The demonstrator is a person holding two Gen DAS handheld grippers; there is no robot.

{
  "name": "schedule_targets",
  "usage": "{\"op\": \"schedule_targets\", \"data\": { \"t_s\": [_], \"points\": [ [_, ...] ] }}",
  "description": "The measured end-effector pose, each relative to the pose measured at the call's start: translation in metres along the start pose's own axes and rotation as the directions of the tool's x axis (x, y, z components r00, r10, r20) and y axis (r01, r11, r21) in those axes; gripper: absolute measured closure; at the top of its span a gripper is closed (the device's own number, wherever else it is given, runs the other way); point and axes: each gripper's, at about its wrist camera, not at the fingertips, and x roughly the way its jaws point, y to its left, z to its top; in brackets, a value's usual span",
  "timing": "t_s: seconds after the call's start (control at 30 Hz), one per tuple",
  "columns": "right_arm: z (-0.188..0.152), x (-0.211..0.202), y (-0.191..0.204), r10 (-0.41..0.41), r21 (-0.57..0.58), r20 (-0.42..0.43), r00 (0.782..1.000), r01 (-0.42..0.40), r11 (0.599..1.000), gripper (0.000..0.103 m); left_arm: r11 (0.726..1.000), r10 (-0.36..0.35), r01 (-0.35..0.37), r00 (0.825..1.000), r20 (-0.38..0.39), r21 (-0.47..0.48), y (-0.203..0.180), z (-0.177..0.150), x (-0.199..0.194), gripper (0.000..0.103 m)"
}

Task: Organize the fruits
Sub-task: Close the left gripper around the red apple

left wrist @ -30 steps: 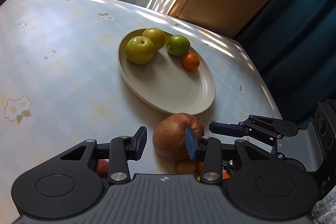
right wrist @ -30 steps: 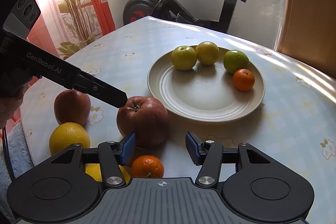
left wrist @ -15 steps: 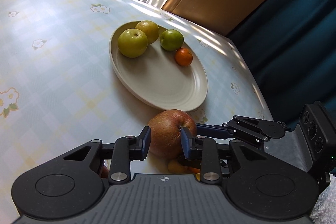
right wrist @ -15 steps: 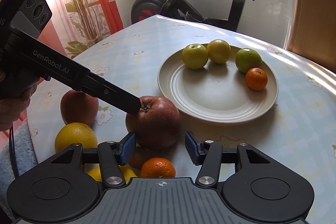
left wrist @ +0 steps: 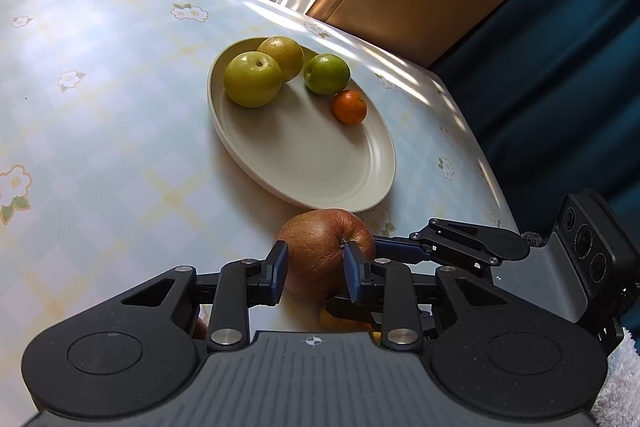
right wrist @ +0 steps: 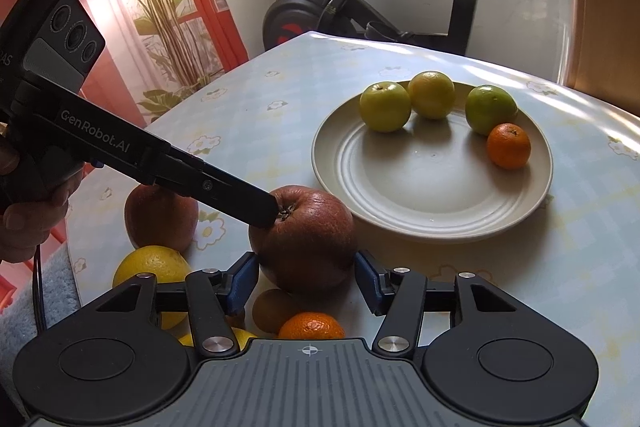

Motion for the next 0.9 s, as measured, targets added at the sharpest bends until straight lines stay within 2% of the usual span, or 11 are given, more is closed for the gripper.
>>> {"op": "schedule_targets", "data": {
  "t_s": [0.3, 0.9],
  "points": [
    [0.0000, 0.0020, -0.0037, 0.010, 0.021, 0.003, 1.000, -0.010, 1.000, 0.051, 1.000, -0.005, 0.005, 1.000, 0.003, -0.004, 0.0025, 0.0004, 0.0010, 0.071],
    [-0.0009, 0.0007, -0.0039, 0.012, 0.013, 0.022, 1.000, -0.013, 1.000, 0.053, 1.000, 0.011, -0.011, 1.000, 0.010, 0.010, -0.0006, 0.0016, -0.0018, 0.073]
  ]
}}
